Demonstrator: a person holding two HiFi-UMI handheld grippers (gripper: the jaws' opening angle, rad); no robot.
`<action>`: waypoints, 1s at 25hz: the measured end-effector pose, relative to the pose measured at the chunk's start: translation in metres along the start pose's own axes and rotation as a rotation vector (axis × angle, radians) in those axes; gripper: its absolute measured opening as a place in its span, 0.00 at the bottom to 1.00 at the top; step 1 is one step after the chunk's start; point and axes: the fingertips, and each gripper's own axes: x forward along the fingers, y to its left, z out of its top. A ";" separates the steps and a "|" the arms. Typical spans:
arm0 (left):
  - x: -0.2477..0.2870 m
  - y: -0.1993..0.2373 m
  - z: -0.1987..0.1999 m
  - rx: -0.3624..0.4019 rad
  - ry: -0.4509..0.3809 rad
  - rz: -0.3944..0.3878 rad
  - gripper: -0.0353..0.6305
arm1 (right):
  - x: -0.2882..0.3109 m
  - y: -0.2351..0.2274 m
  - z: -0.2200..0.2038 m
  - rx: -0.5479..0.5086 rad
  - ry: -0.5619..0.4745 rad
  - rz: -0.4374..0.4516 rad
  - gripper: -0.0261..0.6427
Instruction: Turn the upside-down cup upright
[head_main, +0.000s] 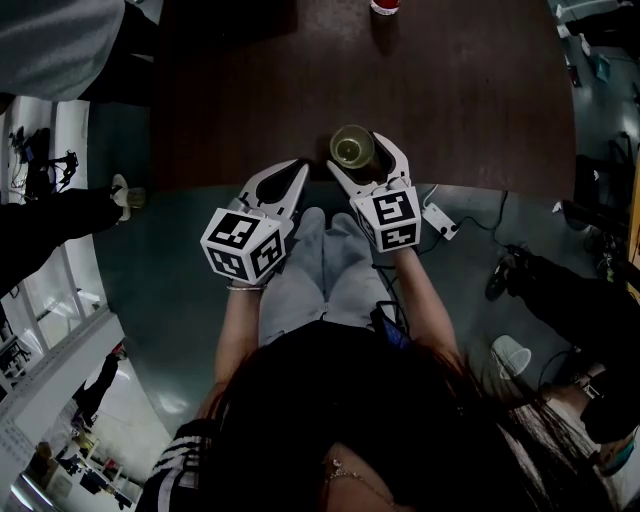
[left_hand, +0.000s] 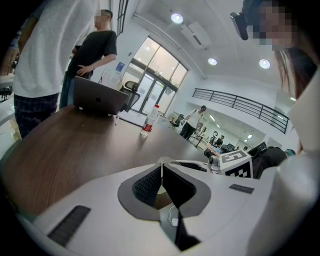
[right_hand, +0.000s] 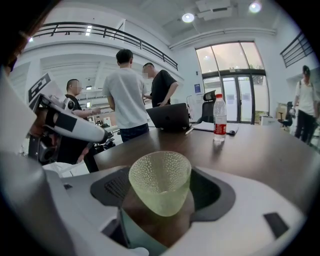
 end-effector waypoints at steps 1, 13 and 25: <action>0.000 0.000 0.001 0.001 -0.002 0.000 0.08 | -0.001 0.000 0.002 -0.001 -0.004 -0.002 0.61; -0.014 -0.010 0.012 0.025 -0.037 -0.018 0.08 | -0.027 0.004 0.041 -0.001 -0.090 -0.004 0.61; -0.028 -0.023 0.044 0.073 -0.111 -0.048 0.08 | -0.057 0.013 0.095 -0.047 -0.187 0.000 0.61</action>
